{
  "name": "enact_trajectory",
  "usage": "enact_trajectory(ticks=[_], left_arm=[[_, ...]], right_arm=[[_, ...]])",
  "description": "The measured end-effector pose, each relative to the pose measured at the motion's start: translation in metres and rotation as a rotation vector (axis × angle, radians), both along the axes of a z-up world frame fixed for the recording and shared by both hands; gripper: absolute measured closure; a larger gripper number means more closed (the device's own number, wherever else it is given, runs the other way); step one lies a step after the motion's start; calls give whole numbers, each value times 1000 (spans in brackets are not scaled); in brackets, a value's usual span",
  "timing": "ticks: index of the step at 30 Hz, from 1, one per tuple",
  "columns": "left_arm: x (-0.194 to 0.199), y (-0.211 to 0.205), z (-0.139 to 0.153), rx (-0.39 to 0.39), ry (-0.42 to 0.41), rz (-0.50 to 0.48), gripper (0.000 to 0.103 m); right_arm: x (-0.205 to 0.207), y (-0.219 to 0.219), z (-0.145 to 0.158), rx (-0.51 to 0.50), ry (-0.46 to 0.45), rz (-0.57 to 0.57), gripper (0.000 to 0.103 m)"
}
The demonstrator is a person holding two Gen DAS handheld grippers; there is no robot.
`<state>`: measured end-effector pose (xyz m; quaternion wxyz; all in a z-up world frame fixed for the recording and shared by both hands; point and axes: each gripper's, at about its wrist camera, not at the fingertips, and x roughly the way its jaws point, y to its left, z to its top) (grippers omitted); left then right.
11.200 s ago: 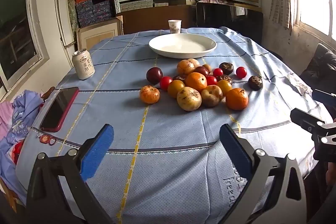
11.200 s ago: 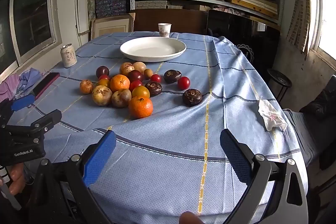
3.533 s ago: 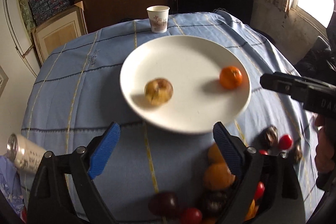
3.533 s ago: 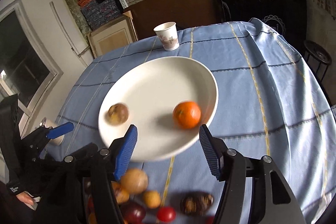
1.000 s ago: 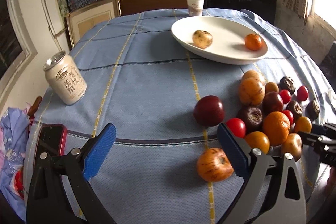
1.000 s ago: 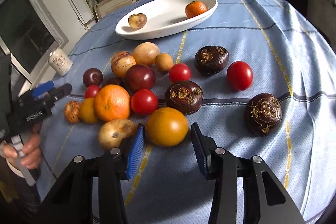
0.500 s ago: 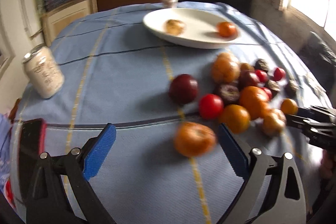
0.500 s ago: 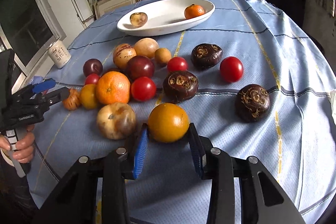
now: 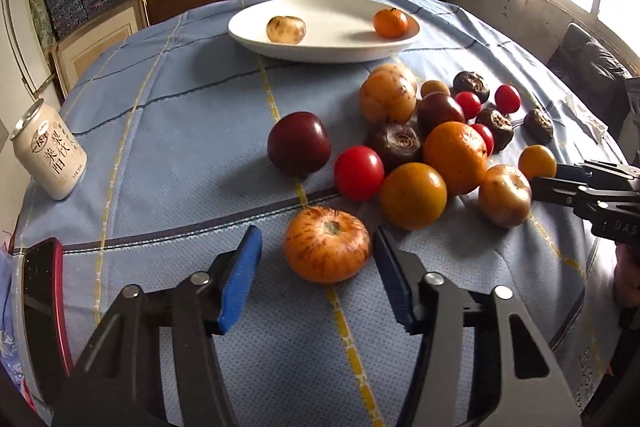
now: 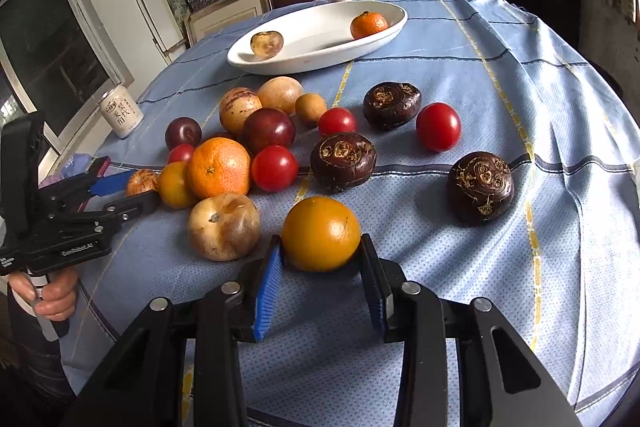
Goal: Organize fruits
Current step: 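Grasp the yellow-orange tomato with the right tool while the left grasps the striped orange tomato, then carry both fruits over the white plate and open both tools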
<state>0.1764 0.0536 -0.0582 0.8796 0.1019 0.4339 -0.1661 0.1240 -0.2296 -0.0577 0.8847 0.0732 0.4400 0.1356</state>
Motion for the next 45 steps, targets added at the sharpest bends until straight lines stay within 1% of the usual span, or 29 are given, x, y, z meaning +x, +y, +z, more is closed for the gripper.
enact_trajectory(ticks=[2, 5, 7, 8, 12, 14, 17, 20, 22, 25, 30, 32, 34, 37, 39, 41, 43, 44, 45], left_arm=[[1, -1, -2, 6, 5, -3, 52], [2, -3, -5, 14, 12, -8, 54], [2, -4, -5, 11, 9, -14, 58], [1, -4, -5, 7, 9, -18, 61], [0, -5, -4, -3, 7, -1, 63], [-1, -3, -4, -30, 14, 13, 63], [-5, 1, -2, -93, 31, 23, 63], [-13, 4, 2, -141, 24, 43, 63], [-19, 8, 7, -171, 3, 68, 63], [-21, 12, 19, -196, -6, 85, 63], [-13, 7, 51, -181, -52, 69, 63], [-3, 1, 67, -186, -61, 47, 63], [12, -6, 80, -186, -61, 28, 63], [44, -22, 98, -145, -93, 30, 63], [69, -28, 104, -154, -75, 42, 63], [97, -34, 109, -162, -54, 54, 63], [130, -40, 112, -148, -40, 79, 63], [145, -43, 113, -138, -37, 87, 63], [155, -44, 112, -129, -35, 95, 63]], right_arm=[[0, -1, 0, 6, -1, -1, 64], [0, -2, 0, 17, -1, -2, 64], [0, -3, 0, 24, -1, -2, 64], [0, -3, 0, 28, -1, -3, 64], [0, -3, 0, 33, -3, -4, 64], [0, -4, 0, 40, -4, -4, 64], [0, -6, 0, 50, -7, -5, 64], [-1, -6, 1, 53, -13, -5, 64], [-3, -7, 3, 58, -30, -5, 65], [-9, -7, 11, 56, -49, 20, 65], [-11, -8, 45, 53, -96, 76, 65], [-4, -8, 65, 34, -132, 93, 65], [8, -9, 78, 31, -141, 104, 65], [39, -6, 95, 11, -174, 103, 65], [62, -4, 98, 3, -173, 92, 65], [89, -3, 99, 21, -153, 85, 64], [122, 3, 95, 27, -130, 87, 64], [133, 6, 94, 21, -123, 84, 64], [150, 11, 90, 16, -106, 85, 64]])
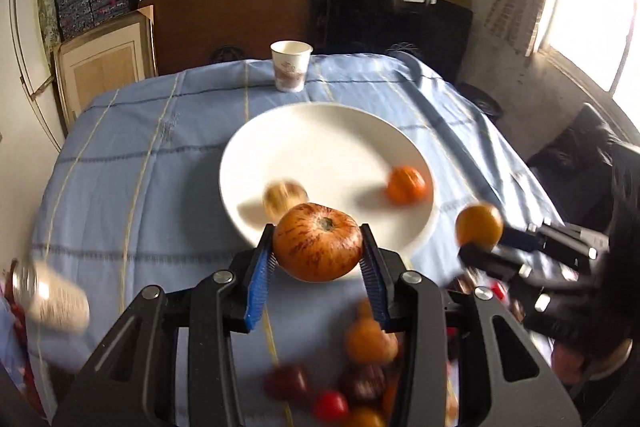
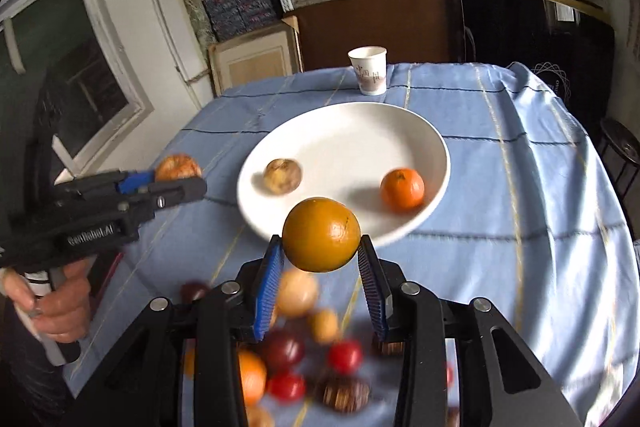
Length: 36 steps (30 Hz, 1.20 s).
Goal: Organize fruits
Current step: 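Carry both fruits over the white plate and open both tools, then grasp the dark carved brown ball with the right tool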
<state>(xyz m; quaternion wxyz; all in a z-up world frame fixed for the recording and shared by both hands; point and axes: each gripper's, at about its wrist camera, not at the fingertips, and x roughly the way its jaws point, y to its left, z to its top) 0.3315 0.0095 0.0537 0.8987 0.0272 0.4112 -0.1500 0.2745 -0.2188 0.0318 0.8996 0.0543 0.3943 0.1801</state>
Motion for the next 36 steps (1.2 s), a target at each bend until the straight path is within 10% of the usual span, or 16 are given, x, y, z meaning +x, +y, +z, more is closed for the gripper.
enact_trajectory(ticks=[15, 18, 28, 36], left_arm=[[134, -2, -67, 94, 189, 119, 62], [130, 2, -65, 101, 181, 142, 33], [1, 16, -9, 119, -92, 167, 12], [-136, 19, -50, 154, -124, 119, 6]], right_arm=[[87, 32, -51, -35, 145, 10, 64], [87, 34, -51, -47, 157, 19, 55], [13, -13, -1, 17, -38, -20, 41], [-80, -74, -31, -97, -77, -127, 38]])
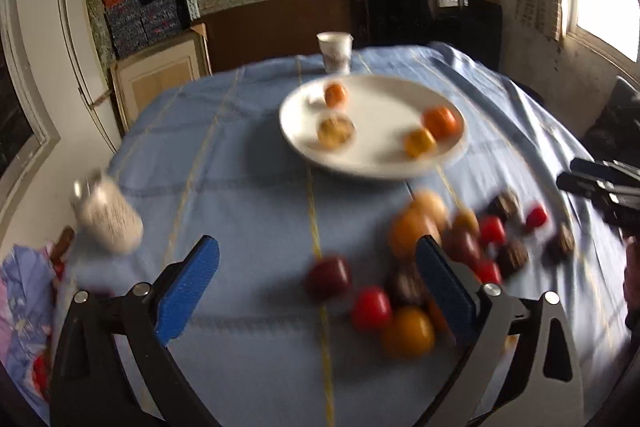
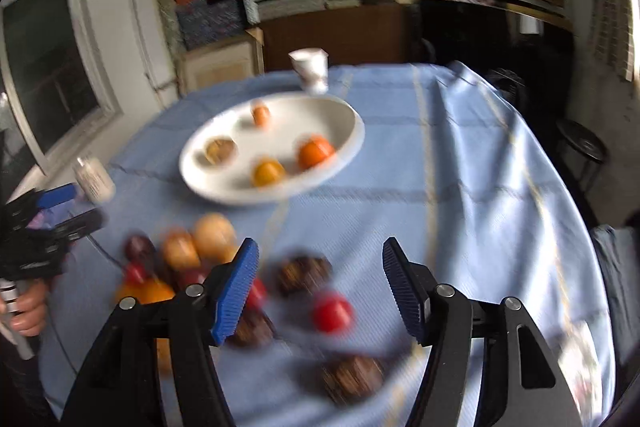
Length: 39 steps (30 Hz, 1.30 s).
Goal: Organize fruits
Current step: 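Grasp the dark carved brown ball with the right tool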
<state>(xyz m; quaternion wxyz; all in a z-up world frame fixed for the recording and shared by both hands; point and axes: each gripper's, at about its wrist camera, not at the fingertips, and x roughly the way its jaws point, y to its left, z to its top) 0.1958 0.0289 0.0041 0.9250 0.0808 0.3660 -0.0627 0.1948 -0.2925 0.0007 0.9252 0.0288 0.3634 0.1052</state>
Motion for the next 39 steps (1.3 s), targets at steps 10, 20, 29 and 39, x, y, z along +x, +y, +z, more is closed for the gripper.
enact_trajectory(ticks=[10, 20, 29, 39], left_arm=[[-39, 9, -45, -128, 109, -50, 6], [-41, 9, -46, -109, 109, -26, 6], [-37, 10, -49, -110, 126, -25, 7], [-29, -3, -54, -126, 169, -122, 51]], right_arm=[[-36, -7, -47, -50, 123, -44, 39], [-24, 6, -55, -86, 158, -47, 45], [-20, 8, -59, -117, 174, -71, 59], [-21, -9, -56, 100, 140, -40, 60]])
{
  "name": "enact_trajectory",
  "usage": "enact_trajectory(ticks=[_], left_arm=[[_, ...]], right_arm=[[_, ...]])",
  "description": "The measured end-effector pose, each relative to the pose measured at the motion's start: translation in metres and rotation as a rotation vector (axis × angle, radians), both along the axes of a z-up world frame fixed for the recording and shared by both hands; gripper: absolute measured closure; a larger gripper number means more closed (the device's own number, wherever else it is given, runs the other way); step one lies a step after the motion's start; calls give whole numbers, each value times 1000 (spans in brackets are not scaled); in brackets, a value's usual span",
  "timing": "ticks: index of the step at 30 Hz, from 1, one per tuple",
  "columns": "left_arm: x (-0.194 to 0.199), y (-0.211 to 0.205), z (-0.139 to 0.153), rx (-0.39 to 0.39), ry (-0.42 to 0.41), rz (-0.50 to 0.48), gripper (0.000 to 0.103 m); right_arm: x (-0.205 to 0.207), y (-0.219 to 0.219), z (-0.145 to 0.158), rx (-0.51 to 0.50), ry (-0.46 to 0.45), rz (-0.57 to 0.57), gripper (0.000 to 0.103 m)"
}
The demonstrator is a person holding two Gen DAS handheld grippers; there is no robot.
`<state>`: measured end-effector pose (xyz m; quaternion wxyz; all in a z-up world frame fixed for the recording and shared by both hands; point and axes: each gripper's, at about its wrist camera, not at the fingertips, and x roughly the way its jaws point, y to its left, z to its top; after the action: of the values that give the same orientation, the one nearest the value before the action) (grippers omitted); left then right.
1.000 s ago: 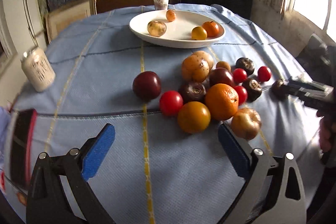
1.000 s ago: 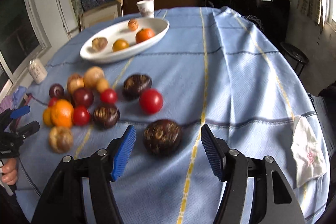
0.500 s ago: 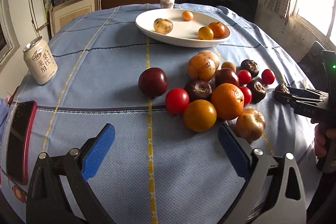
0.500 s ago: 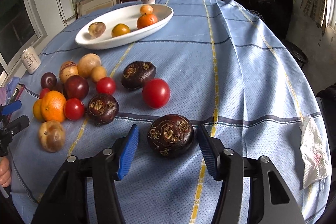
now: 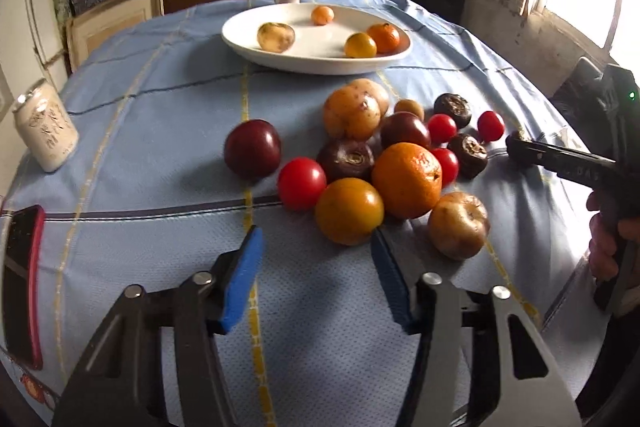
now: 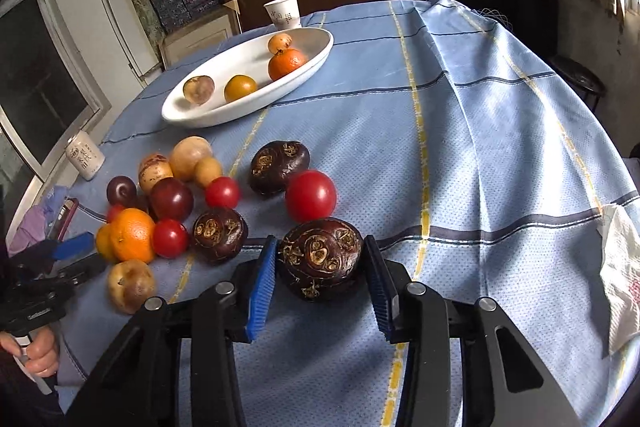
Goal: Organize fruits
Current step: 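Grasp the dark carved brown ball with the right tool, then grasp the yellow-orange tomato with the left tool while the right lifts the brown ball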
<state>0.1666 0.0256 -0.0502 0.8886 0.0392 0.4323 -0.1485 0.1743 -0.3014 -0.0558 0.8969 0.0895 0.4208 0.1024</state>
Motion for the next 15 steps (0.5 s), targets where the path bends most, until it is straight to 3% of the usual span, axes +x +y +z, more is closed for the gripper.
enact_trajectory(ticks=[8, 15], left_arm=[[4, -10, 3, -19, -9, -46, 53], [15, -22, -1, -7, 31, -87, 56]], right_arm=[[-5, 2, 4, 2, -29, 7, 60], [-7, 2, 6, -7, -41, 10, 60]])
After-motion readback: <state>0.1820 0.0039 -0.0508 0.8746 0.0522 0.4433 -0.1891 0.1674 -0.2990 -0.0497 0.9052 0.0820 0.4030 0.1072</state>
